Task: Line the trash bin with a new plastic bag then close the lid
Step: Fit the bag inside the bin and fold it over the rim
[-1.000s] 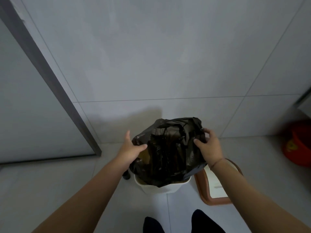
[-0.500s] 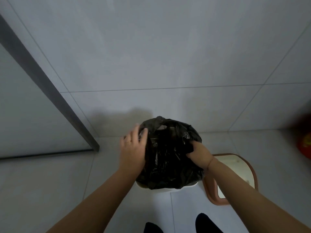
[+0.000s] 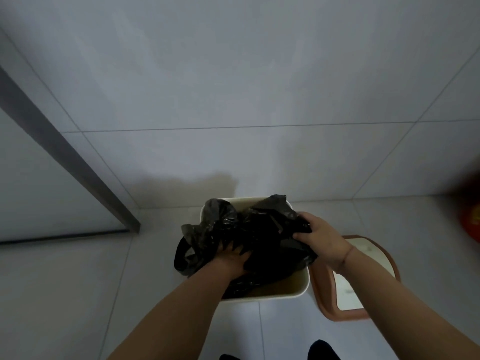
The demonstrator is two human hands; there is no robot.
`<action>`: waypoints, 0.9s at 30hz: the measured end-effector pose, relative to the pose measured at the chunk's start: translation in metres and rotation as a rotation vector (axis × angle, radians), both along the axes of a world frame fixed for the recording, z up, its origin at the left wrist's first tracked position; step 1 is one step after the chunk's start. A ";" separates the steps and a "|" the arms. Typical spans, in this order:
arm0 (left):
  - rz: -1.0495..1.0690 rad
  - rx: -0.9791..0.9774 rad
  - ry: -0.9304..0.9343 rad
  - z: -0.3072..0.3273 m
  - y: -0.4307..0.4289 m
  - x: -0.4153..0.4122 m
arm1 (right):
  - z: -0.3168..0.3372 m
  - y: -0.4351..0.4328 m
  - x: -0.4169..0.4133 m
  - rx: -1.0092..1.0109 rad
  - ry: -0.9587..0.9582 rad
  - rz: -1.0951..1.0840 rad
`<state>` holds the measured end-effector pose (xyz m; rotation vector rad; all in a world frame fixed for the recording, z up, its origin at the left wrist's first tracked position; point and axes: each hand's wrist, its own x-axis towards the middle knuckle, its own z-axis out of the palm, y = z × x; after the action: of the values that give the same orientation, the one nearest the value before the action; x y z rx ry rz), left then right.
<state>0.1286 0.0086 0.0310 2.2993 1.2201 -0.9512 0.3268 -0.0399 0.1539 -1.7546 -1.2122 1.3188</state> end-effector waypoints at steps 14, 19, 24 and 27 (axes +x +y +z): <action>-0.032 0.747 -0.531 0.106 -0.034 -0.019 | 0.004 -0.017 0.013 -0.002 0.296 -0.225; 0.253 0.855 -0.334 0.128 -0.034 -0.081 | 0.009 -0.014 0.011 -0.058 0.774 -0.447; 0.509 0.618 -0.521 0.131 -0.010 -0.098 | 0.013 -0.011 0.019 -0.086 0.591 -0.452; 0.173 0.776 -0.428 0.121 -0.015 -0.089 | 0.009 -0.015 0.020 0.133 -0.433 -0.166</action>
<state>0.0394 -0.0061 0.1523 2.6656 1.7404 0.1358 0.3469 -0.0553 0.1634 -2.0547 -1.3109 0.7659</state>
